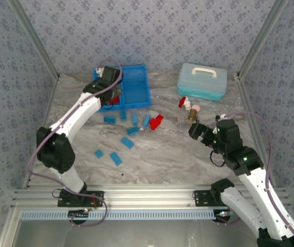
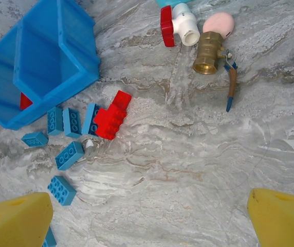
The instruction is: Sort the legos into containers by color
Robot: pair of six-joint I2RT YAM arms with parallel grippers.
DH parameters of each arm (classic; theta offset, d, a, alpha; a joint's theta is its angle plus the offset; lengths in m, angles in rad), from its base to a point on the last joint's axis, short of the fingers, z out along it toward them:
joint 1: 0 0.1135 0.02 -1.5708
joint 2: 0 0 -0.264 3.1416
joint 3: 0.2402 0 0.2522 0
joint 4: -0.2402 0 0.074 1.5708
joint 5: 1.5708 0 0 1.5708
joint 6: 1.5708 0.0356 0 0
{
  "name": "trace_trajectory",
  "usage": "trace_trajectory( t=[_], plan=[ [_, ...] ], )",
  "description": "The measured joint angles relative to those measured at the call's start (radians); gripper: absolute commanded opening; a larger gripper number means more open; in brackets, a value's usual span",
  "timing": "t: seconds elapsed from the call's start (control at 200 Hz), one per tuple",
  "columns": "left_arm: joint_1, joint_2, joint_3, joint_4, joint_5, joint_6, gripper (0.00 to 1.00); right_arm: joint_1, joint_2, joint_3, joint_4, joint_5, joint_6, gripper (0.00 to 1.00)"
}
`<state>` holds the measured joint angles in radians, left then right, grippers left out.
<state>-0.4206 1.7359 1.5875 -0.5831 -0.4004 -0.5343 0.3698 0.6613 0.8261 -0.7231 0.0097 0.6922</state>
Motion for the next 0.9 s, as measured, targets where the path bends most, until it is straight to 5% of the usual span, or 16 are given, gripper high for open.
trace_trajectory(
  t=[0.305,0.45,0.725,0.899],
  plan=[
    [0.136,0.377,0.425,-0.148,0.034,0.019,0.29,-0.002,-0.02,0.019,-0.013,-0.003,0.0,1.0],
    [0.165,0.492,0.587,-0.208,0.08,0.016,0.36,-0.002,-0.058,0.019,-0.035,-0.003,0.001,1.0],
    [0.183,0.588,0.695,-0.297,0.142,-0.005,0.55,-0.003,-0.087,0.03,-0.071,-0.002,0.001,1.0],
    [0.183,0.562,0.698,-0.328,0.17,-0.009,0.57,-0.004,-0.087,0.03,-0.074,-0.003,0.002,1.0]
  ],
)
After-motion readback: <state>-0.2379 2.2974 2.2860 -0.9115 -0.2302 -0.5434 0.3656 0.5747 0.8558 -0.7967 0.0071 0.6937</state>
